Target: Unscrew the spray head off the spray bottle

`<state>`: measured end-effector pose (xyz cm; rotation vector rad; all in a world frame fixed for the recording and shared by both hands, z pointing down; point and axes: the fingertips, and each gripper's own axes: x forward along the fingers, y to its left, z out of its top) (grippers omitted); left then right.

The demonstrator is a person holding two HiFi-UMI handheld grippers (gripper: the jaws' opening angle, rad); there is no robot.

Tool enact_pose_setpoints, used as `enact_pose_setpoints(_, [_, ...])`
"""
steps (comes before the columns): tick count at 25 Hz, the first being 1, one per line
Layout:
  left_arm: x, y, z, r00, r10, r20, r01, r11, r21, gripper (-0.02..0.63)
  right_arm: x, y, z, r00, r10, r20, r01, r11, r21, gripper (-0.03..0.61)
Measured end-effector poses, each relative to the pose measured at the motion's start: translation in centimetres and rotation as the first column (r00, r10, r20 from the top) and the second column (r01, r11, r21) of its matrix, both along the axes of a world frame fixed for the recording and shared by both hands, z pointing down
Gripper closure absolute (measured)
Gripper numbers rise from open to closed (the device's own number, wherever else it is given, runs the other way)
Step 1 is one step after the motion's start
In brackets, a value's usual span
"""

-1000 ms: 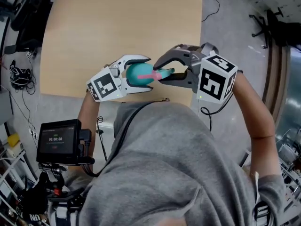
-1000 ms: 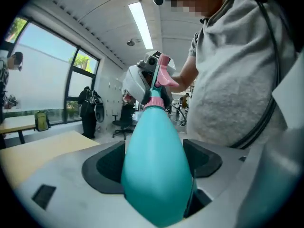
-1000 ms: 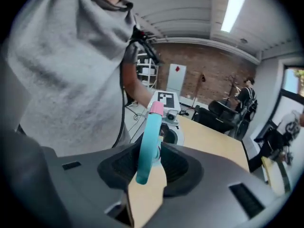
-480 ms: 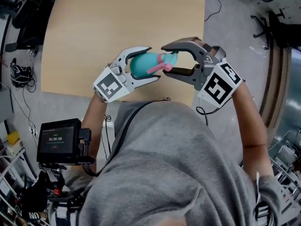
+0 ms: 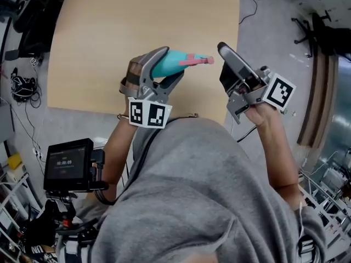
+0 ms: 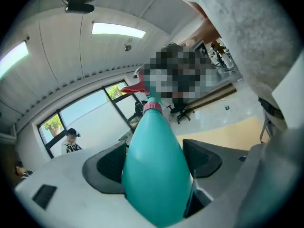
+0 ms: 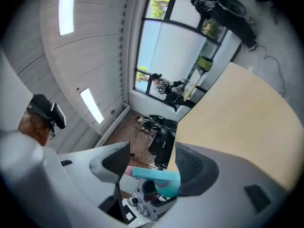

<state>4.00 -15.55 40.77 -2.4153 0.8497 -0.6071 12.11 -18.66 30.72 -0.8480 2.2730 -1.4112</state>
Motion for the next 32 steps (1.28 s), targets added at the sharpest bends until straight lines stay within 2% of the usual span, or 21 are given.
enact_pose_setpoints(3, [-0.5,-0.3,-0.1,0.996,-0.058,0.061,0.053,0.995,0.088,0.238,1.1,0.0,1.8,0.997,0.059,0.047,-0.052,0.989,-0.138,0.299])
enact_pose_setpoints(6, [-0.7,-0.1,-0.6,0.986,-0.078,0.146,0.043,0.974,0.223,0.238,-0.4,1.2,2.2,0.997,-0.017,0.079,0.033,0.978,-0.204,0.299])
enact_pose_setpoints(8, [-0.9,0.1,-1.0,0.981,-0.082,0.176,0.03,0.96,0.279,0.238,-2.1,1.9,2.6,0.994,-0.091,0.069,0.104,0.969,-0.222,0.299])
enact_pose_setpoints(12, [-1.7,-0.2,-1.1,0.975,-0.104,0.195,0.04,0.951,0.308,0.238,-3.2,1.9,3.5,0.985,-0.166,0.049,0.173,0.951,-0.257,0.299])
enact_pose_setpoints(15, [-2.0,-0.4,-1.3,0.972,-0.128,0.194,0.06,0.944,0.324,0.238,-2.7,1.6,4.1,0.985,-0.172,0.006,0.167,0.948,-0.272,0.301])
enact_pose_setpoints(18, [-1.8,-0.4,-1.9,0.975,-0.128,0.183,0.059,0.938,0.341,0.238,-3.1,1.9,3.5,0.979,-0.177,0.1,0.199,0.935,-0.292,0.301])
enact_pose_setpoints(20, [-1.2,0.0,-2.1,0.982,-0.093,0.166,0.032,0.941,0.335,0.238,-4.1,2.4,3.0,0.966,-0.204,0.161,0.244,0.925,-0.291,0.301])
enact_pose_setpoints(22, [-0.6,0.3,-2.1,0.99,-0.05,0.135,0.007,0.953,0.303,0.238,-5.2,3.0,3.1,0.954,-0.27,0.13,0.296,0.918,-0.263,0.32])
enact_pose_setpoints(23, [-0.5,0.3,-2.0,0.993,-0.034,0.112,0.002,0.963,0.271,0.238,-5.6,3.4,3.3,0.947,-0.31,0.084,0.321,0.915,-0.243,0.405])
enact_pose_setpoints(24, [-0.4,0.2,-1.8,0.996,-0.02,0.089,-0.002,0.973,0.232,0.241,-6.0,3.8,3.5,0.936,-0.349,0.034,0.348,0.911,-0.222,0.451])
enact_pose_setpoints(27, [-0.3,0.5,-0.6,0.998,0.049,0.029,-0.052,0.995,0.09,0.242,-6.8,4.8,4.0,0.886,-0.437,-0.153,0.415,0.896,-0.157,0.451])
enact_pose_setpoints(29, [0.1,1.1,0.3,0.993,0.107,-0.043,-0.108,0.994,-0.023,0.242,-6.7,5.2,4.7,0.834,-0.465,-0.298,0.451,0.885,-0.119,0.451])
enact_pose_setpoints(32, [0.9,2.0,1.2,0.969,0.176,-0.173,-0.206,0.963,-0.175,0.242,-7.3,5.5,4.7,0.73,-0.495,-0.471,0.541,0.84,-0.046,0.451])
